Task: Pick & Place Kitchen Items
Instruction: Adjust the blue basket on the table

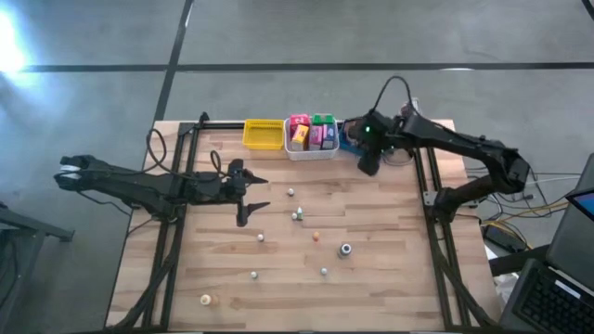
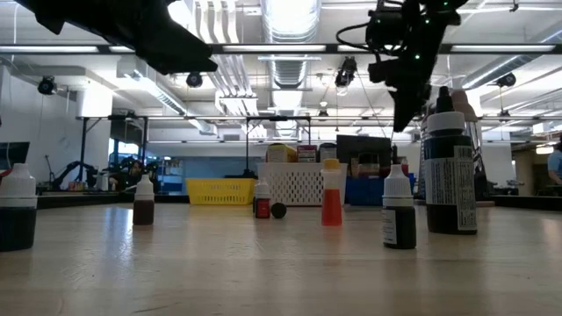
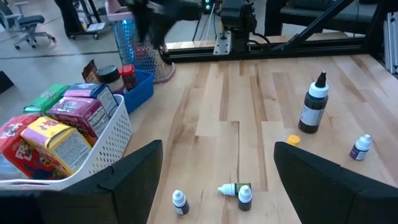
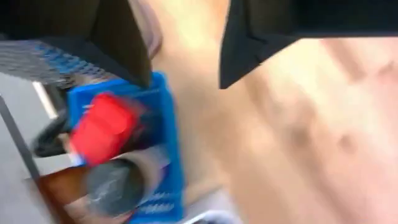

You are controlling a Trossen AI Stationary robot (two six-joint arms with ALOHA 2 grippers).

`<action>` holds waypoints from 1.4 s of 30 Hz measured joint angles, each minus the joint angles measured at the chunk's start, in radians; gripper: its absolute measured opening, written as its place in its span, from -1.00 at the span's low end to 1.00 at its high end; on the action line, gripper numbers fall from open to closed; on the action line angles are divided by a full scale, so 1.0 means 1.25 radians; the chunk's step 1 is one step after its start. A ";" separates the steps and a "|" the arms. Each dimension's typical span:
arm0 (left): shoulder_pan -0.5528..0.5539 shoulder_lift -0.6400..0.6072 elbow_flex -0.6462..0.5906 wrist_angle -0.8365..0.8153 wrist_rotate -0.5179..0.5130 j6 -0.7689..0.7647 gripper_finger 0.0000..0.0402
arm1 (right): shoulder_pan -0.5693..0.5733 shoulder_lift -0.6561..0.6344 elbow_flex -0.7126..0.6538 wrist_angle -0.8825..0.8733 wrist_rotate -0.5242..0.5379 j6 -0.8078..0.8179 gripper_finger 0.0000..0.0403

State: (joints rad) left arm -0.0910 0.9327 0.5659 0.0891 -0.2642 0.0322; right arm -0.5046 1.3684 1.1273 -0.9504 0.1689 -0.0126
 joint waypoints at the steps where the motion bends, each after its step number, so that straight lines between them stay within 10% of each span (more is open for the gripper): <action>1: 0.000 0.000 0.000 0.000 0.000 0.005 0.55 | 0.014 -0.004 -0.014 -0.002 -0.009 -0.008 -0.23; 8: 0.000 0.000 0.000 0.000 0.000 0.023 0.55 | 0.033 -0.021 -0.153 0.140 -0.003 -0.021 -0.91; 42: 0.000 0.000 0.000 -0.007 0.000 0.022 0.55 | -0.067 -0.002 -0.351 0.435 0.116 -0.071 -0.96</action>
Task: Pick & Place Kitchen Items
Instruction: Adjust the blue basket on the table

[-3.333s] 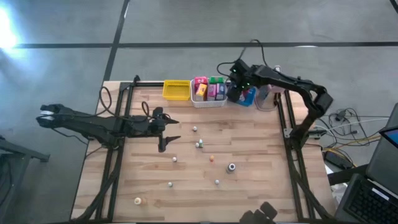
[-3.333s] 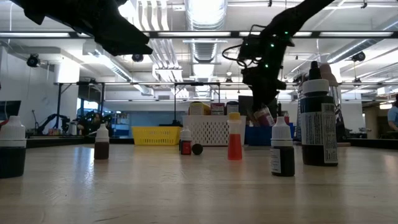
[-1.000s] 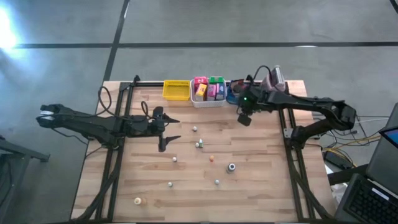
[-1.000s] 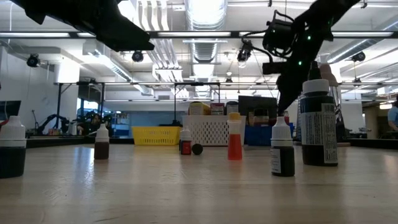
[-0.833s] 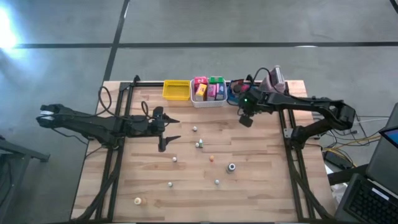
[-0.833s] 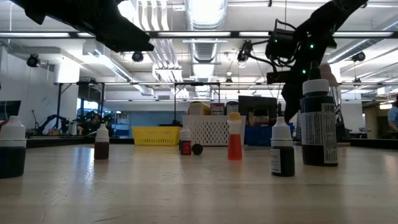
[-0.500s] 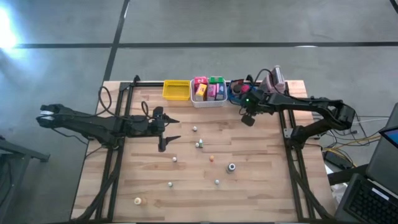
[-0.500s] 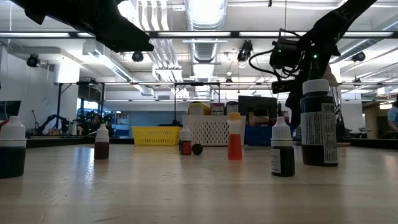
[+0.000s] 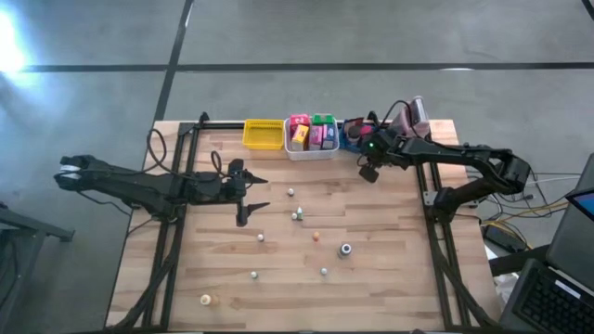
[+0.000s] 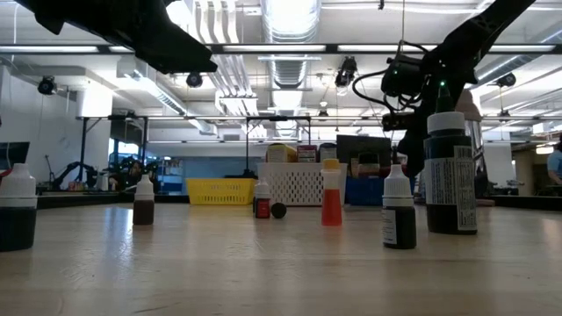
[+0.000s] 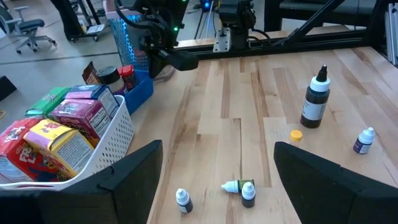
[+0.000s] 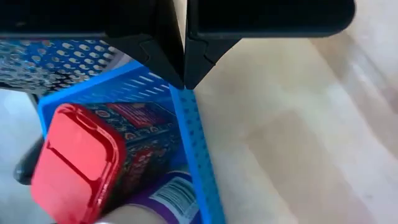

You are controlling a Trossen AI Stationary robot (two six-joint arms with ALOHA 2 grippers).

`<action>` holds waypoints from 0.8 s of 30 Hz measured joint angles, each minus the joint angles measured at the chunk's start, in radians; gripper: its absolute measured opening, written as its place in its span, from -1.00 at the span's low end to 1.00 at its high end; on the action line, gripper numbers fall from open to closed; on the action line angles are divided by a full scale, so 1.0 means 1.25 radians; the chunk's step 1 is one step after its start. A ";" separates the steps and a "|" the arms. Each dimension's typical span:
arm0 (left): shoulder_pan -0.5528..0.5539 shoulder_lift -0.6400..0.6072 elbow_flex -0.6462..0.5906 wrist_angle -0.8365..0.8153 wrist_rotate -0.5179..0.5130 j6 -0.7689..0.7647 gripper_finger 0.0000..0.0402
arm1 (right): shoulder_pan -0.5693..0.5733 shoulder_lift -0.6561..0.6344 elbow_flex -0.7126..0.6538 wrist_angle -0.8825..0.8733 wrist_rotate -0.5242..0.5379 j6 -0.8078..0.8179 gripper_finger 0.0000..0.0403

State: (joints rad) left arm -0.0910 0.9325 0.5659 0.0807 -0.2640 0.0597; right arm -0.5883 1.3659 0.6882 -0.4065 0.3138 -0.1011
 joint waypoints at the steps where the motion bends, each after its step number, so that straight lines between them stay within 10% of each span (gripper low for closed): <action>1: 0.000 0.000 0.000 0.000 0.000 0.000 0.55 | -0.002 0.000 0.000 0.002 0.002 -0.002 -0.96; 24: 0.000 0.000 0.000 -0.003 0.000 0.000 0.55 | -0.007 0.114 -0.001 0.148 0.019 -0.030 -0.96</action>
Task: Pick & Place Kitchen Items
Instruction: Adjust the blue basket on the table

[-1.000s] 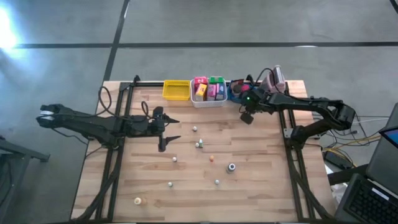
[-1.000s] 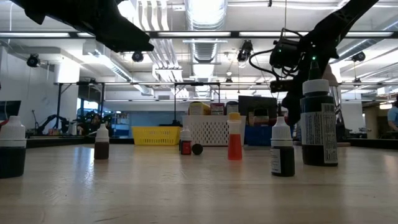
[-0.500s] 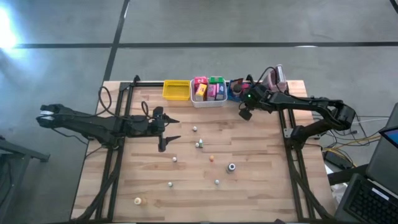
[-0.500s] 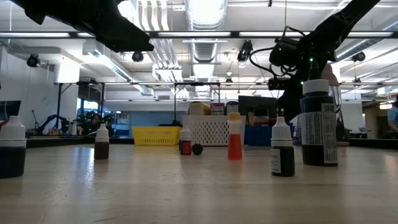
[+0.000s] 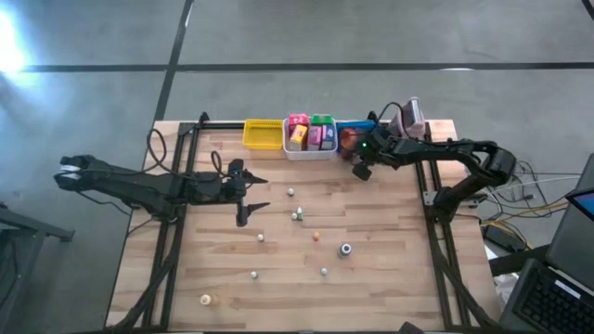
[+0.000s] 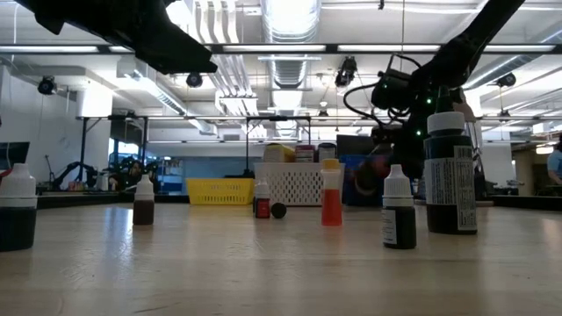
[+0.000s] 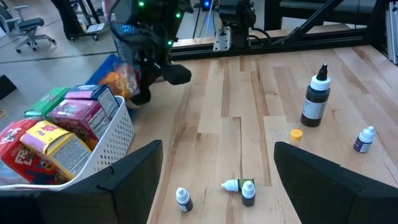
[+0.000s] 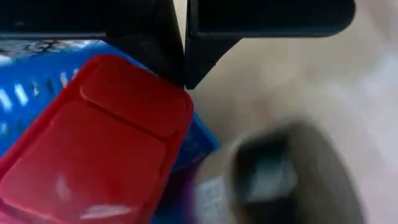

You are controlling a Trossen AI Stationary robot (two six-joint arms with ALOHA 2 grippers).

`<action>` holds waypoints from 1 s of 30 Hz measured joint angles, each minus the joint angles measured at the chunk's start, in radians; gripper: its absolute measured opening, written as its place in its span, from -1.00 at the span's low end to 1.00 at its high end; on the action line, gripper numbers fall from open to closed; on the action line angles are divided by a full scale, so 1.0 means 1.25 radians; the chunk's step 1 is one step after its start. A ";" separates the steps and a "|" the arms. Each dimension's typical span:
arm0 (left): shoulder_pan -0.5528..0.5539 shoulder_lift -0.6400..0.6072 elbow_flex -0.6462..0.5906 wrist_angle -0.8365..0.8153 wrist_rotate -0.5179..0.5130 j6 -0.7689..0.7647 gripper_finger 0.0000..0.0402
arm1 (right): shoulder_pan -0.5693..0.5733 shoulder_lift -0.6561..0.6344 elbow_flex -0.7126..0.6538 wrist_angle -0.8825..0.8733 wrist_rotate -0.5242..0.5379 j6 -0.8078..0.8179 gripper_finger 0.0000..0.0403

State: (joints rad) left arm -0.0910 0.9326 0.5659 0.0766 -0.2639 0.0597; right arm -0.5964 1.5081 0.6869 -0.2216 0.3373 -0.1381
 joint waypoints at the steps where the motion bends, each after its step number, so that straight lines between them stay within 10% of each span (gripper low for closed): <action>1: 0.000 0.000 0.000 0.000 0.000 0.000 0.55 | 0.000 0.005 0.004 -0.002 0.001 0.000 -0.96; 22: 0.001 0.000 0.000 -0.002 0.000 0.004 0.55 | 0.051 -0.170 0.216 -0.287 -0.048 -0.095 -0.94; 30: 0.002 0.000 0.000 -0.002 0.000 -0.005 0.55 | 0.060 -0.108 0.302 -0.333 -0.054 -0.239 -0.41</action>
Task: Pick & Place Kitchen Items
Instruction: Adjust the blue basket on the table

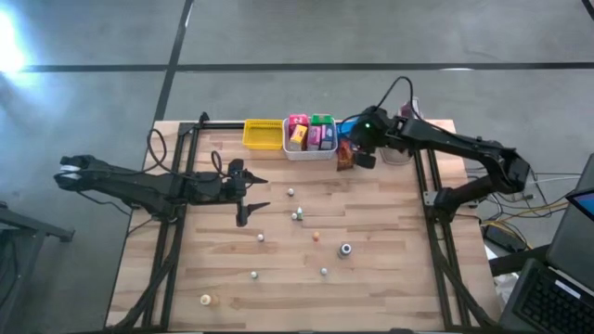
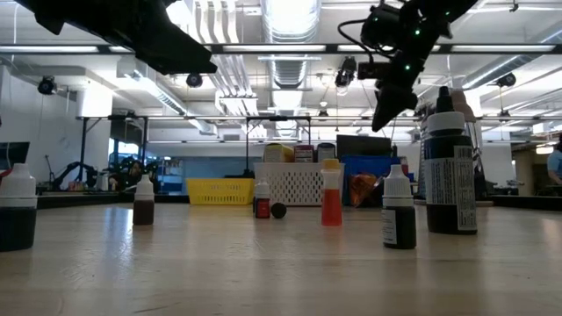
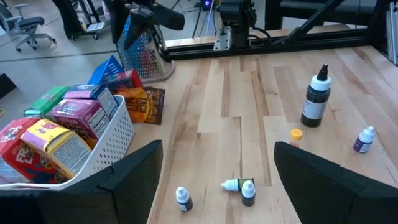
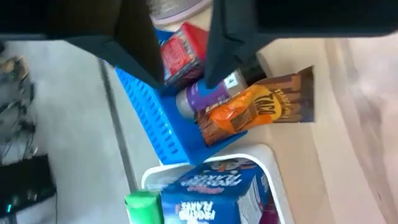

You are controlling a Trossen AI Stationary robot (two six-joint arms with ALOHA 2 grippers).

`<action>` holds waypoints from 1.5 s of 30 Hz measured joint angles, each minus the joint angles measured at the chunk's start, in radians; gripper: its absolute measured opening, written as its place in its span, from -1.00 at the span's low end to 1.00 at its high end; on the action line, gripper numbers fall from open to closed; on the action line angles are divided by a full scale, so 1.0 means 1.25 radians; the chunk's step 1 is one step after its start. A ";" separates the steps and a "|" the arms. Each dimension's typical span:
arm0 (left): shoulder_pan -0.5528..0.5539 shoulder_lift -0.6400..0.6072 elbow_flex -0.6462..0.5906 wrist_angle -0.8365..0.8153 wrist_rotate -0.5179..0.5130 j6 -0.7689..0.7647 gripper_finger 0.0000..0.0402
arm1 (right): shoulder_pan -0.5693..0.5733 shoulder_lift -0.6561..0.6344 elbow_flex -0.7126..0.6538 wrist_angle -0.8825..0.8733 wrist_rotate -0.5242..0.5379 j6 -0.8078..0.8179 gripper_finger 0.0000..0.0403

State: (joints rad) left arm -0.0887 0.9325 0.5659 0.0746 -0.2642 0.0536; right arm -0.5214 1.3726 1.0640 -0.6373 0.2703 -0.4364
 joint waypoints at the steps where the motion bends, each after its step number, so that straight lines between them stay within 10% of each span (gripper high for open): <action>1: 0.000 0.000 0.000 0.000 0.000 0.000 0.55 | 0.000 0.011 0.007 0.001 0.000 -0.023 -0.33; 19: 0.000 -0.001 0.000 -0.022 -0.025 -0.042 0.55 | -0.002 0.054 -0.114 0.192 0.181 -0.198 0.26; 26: 0.000 -0.001 0.000 -0.039 -0.033 -0.060 0.55 | -0.003 0.055 -0.224 0.444 0.200 -0.264 0.20; 45: 0.001 -0.001 0.000 -0.036 -0.040 -0.104 0.55 | -0.094 0.055 -0.240 0.453 0.101 -0.233 -0.15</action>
State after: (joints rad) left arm -0.0879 0.9318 0.5659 0.0299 -0.3141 -0.0769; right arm -0.6389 1.4418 0.7643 -0.0711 0.3968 -0.7276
